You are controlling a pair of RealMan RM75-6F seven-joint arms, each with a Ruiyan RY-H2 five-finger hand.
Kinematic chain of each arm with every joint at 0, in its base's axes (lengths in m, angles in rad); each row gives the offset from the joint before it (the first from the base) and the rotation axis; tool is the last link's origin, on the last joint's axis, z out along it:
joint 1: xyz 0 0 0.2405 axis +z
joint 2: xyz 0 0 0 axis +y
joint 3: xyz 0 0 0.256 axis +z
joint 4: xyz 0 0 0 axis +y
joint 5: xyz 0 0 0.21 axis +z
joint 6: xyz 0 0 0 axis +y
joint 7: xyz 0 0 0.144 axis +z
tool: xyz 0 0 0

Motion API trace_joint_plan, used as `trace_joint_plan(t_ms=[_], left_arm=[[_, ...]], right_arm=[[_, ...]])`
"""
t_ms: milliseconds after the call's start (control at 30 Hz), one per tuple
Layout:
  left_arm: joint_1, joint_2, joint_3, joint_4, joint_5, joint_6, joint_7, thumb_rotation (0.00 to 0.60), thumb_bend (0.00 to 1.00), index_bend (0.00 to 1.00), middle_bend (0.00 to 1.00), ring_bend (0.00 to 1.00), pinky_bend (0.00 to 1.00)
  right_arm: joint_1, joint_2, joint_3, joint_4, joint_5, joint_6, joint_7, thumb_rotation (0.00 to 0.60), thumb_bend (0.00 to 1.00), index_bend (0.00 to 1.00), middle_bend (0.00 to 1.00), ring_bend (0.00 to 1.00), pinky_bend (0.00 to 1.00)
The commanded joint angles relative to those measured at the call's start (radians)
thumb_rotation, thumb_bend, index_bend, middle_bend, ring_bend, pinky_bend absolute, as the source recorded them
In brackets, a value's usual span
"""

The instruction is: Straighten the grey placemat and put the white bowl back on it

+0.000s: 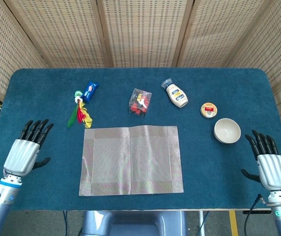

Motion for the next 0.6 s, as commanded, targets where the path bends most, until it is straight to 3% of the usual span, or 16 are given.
trace_joint_plan(t_ms=[33,233,600], left_arm=[[0.073,0.019,-0.022,-0.091,-0.059,0.082,0.047,0.600,0.00,0.00,0.00,0.00,0.00],[0.116,0.042,-0.029,-0.123,-0.044,0.121,0.031,0.600,0.00,0.00,0.00,0.00,0.00],[0.128,0.056,-0.049,-0.114,-0.028,0.087,0.006,0.600,0.00,0.00,0.00,0.00,0.00]], right_arm=[[0.103,-0.037,0.040,0.096,0.122,-0.184,-0.057,0.600,0.00,0.14,0.00,0.00,0.00],[0.197,-0.108,0.074,0.233,0.255,-0.360,-0.087,0.600,0.00,0.17,0.00,0.00,0.00],[0.300,-0.278,0.093,0.471,0.361,-0.478,-0.152,0.600,0.00,0.31,0.00,0.00,0.00]])
